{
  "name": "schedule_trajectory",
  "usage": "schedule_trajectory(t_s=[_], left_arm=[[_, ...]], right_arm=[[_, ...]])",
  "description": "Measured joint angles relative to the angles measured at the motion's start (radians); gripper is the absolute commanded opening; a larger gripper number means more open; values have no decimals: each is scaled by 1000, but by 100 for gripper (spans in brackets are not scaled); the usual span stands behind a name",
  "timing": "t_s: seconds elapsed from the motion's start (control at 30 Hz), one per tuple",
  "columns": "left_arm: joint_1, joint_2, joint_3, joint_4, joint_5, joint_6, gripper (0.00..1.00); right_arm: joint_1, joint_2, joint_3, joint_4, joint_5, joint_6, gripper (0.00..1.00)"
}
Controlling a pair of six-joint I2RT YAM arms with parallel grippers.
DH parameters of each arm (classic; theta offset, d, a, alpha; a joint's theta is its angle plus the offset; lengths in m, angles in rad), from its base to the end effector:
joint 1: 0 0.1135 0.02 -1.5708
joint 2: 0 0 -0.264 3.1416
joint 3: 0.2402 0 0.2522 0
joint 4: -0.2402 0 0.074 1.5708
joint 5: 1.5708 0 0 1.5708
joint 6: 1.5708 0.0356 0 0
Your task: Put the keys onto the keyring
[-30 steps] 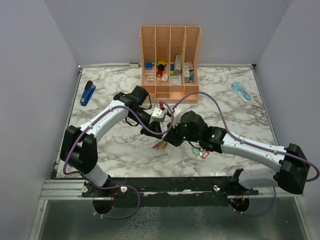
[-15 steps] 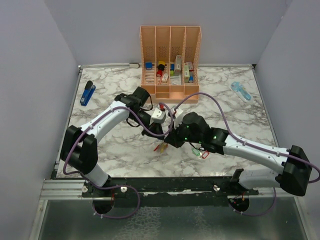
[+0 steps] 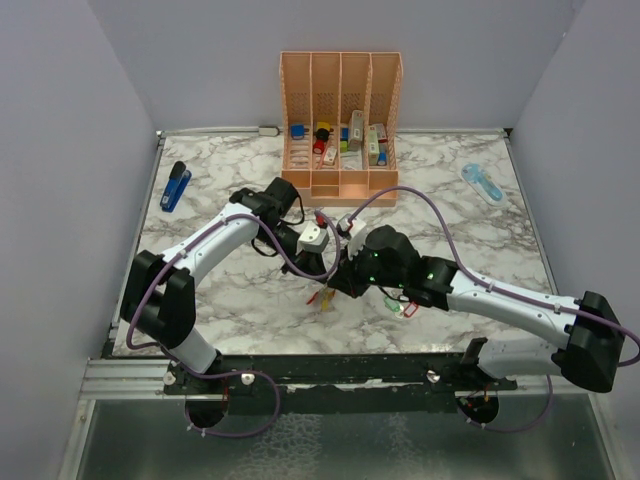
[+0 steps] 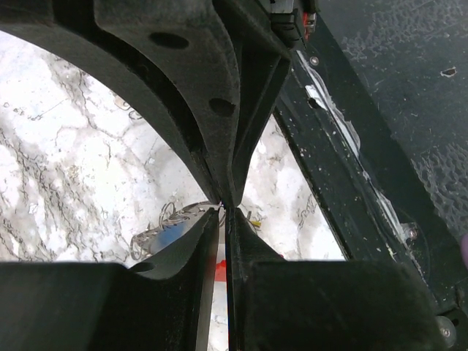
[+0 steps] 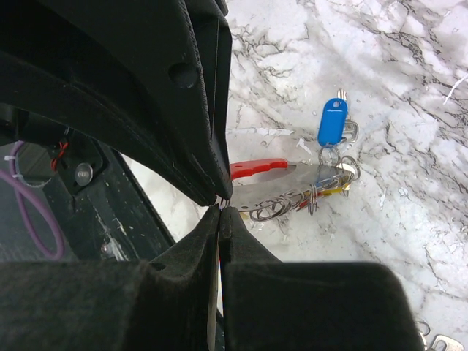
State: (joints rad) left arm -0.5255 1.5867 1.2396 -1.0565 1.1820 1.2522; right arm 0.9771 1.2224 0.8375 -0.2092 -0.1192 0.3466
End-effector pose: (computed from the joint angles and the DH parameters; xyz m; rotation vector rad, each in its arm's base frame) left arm 0.2339 -0.1737 0.2643 1.8175 1.3135 -1.3376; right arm 0.1476 0.2262 0.2641 -0.7816 2.1619 0.8584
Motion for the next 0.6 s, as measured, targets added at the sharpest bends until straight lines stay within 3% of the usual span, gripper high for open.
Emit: schedule_trajectory(t_s=[0.4,0.6], left_arm=[[0,0,-4,-3,-5,7,13],[0,0,-4,8,-10,-8,22]], right_arm=[[1,2,0,0,-17,0,1],[1,1,0,0,-21,0,1]])
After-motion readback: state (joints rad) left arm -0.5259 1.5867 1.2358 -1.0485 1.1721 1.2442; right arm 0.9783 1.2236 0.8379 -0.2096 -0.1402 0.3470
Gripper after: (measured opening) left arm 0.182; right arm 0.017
